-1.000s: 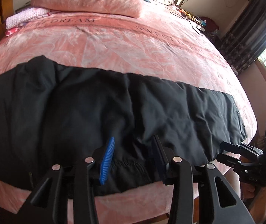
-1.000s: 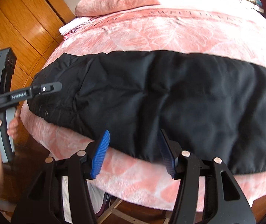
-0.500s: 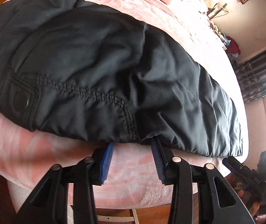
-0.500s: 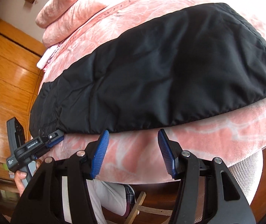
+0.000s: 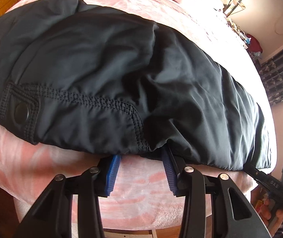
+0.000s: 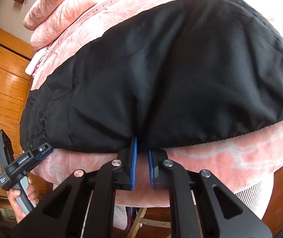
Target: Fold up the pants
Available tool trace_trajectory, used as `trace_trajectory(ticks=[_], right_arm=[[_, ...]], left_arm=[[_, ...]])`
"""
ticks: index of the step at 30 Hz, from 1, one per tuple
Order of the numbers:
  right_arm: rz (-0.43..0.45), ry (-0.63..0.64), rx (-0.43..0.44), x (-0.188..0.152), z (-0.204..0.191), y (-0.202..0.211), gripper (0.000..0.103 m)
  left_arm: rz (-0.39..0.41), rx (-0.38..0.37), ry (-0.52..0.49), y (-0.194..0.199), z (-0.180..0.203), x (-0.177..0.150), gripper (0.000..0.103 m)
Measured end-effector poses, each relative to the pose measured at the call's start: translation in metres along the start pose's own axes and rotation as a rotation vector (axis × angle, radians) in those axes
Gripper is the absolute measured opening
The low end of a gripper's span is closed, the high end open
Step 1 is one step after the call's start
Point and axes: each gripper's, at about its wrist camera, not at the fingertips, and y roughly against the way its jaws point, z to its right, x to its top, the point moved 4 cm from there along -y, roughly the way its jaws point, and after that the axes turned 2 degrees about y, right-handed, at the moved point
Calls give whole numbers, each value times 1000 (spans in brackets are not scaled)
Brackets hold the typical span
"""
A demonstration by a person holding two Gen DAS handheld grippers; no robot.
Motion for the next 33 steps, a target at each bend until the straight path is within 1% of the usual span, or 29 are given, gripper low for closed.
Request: trace_trajectory(ticks=[3, 5, 7, 9, 11, 12, 14, 16, 18, 23, 26, 27, 28, 29, 31, 33], right_arm=[[23, 71, -63, -1, -8, 15, 23], [29, 109, -84, -4, -13, 25, 23], [28, 121, -57, -9, -21, 29, 23], [21, 135, 8, -11, -33, 29, 23], [23, 167, 62, -13, -52, 23, 24], [20, 181, 68, -12, -61, 19, 24], [14, 207, 81, -12, -80, 10, 24], [-3, 231, 104, -13, -95, 2, 29], [-9, 256, 112, -14, -111, -4, 31], [-17, 314, 100, -14, -136, -14, 31], [-21, 318, 99, -11, -142, -19, 31], [-20, 320, 95, -11, -142, -20, 31], [-19, 322, 89, -10, -142, -21, 31], [-18, 324, 83, -10, -141, -21, 31], [-21, 324, 79, -11, -139, -23, 31], [-24, 318, 76, -10, -138, -26, 31]], left_arm=[[11, 8, -18, 15, -4, -9, 42], [32, -6, -7, 29, -13, -15, 43], [53, -20, 35, 41, -30, -19, 43], [67, -25, 107, 49, -52, -19, 43], [78, -6, 179, 50, -75, -14, 43], [84, -1, 219, 50, -88, -10, 43], [90, -44, 294, 48, -104, -1, 41], [93, -116, 375, 45, -117, 4, 41], [83, -155, 415, 39, -122, 8, 41], [92, -218, 489, 31, -135, 11, 47], [98, -280, 582, 31, -146, 10, 47], [101, -285, 600, 31, -148, 10, 45], [104, -274, 601, 32, -148, 10, 38], [116, -255, 597, 34, -148, 10, 27], [162, -245, 593, 43, -146, 9, 20], [217, -231, 568, 55, -140, 7, 17]])
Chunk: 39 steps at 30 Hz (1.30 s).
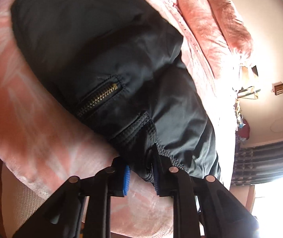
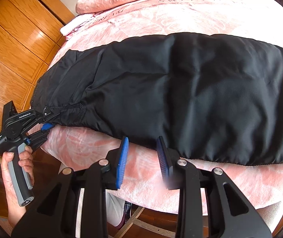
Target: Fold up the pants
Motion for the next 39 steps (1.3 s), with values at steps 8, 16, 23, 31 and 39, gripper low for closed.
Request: trace_trajectory(ticks=[8, 16, 23, 31, 39], right_arm=[[-8, -11, -2, -1, 8, -8, 31], [0, 11, -7, -1, 3, -5, 32], [-6, 43, -5, 2, -9, -10, 33], [-16, 101, 0, 9, -34, -21, 34], [-31, 125, -26, 10, -38, -26, 35]], left_arm=[[-29, 34, -44, -20, -6, 4, 23], [-34, 16, -68, 16, -25, 7, 55], [91, 138, -9, 53, -76, 54, 53], [189, 191, 54, 55, -108, 116, 53], [318, 153, 74, 77, -103, 124, 12]])
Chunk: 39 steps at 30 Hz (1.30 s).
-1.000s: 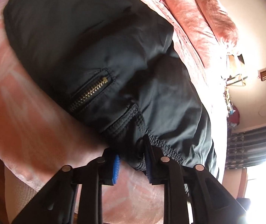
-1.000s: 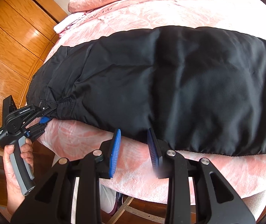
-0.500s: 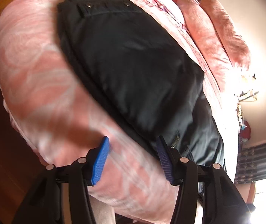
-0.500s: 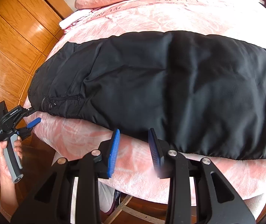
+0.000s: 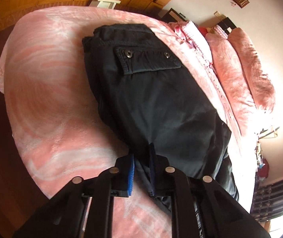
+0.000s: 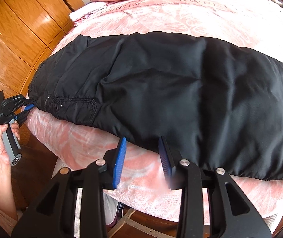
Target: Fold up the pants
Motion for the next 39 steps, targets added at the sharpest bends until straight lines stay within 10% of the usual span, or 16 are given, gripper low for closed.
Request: trace_trajectory(ticks=[9, 17, 26, 39], right_arm=[[0, -12, 5, 6, 3, -7, 36], [62, -192, 39, -14, 60, 36, 42], [193, -533, -53, -78, 189, 104, 47], [331, -758, 109, -101, 273, 101, 54]], left_arm=[[55, 106, -120, -5, 4, -9, 10], [66, 211, -294, 23, 44, -58, 35], [-179, -69, -582, 7, 166, -182, 40], [-369, -129, -861, -30, 252, -294, 49]])
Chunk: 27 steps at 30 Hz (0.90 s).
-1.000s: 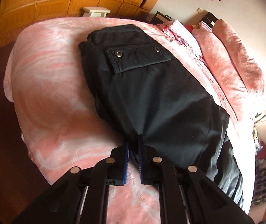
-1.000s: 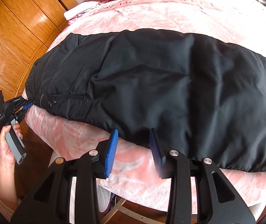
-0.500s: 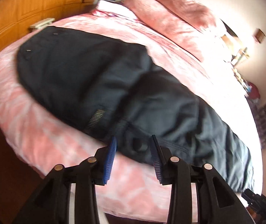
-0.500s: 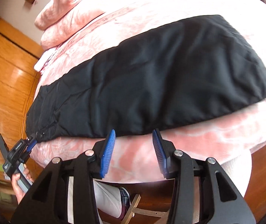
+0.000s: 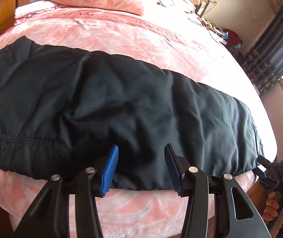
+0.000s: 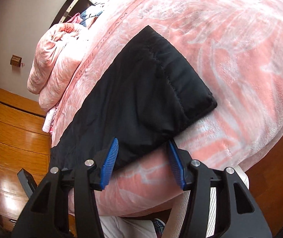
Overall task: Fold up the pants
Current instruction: 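Grasp the pants' leg end with the right gripper and lift it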
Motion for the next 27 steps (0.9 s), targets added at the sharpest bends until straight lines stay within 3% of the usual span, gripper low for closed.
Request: trace_trajectory(ticks=[6, 7, 8, 11, 14, 17, 19, 21, 23, 27], right_arm=[[34, -15, 17, 11, 4, -11, 54], [41, -24, 26, 12, 3, -14, 47], [56, -25, 32, 14, 2, -13, 25], [100, 54, 99, 20, -17, -5, 8], [135, 104, 162, 31, -40, 4, 5], [168, 177, 140, 46, -64, 17, 4], [208, 240, 149, 54, -82, 36, 4], [257, 307, 111, 61, -94, 53, 3], [284, 334, 31, 68, -88, 60, 3], [157, 152, -165, 77, -14, 18, 4]], left_arm=[[-16, 9, -15, -12, 5, -3, 53], [-18, 3, -12, -11, 3, -3, 53], [-21, -2, -14, -11, 2, -3, 53], [-24, -3, -17, -9, 0, -4, 53], [-21, 6, -13, -9, -4, -4, 53], [-4, 22, -30, -6, 4, 0, 53], [49, 17, -55, 7, 13, 4, 56], [103, 20, -78, 19, 22, 10, 66], [101, 22, -89, 18, 27, 12, 78], [-38, 41, -78, -22, 19, -3, 74]])
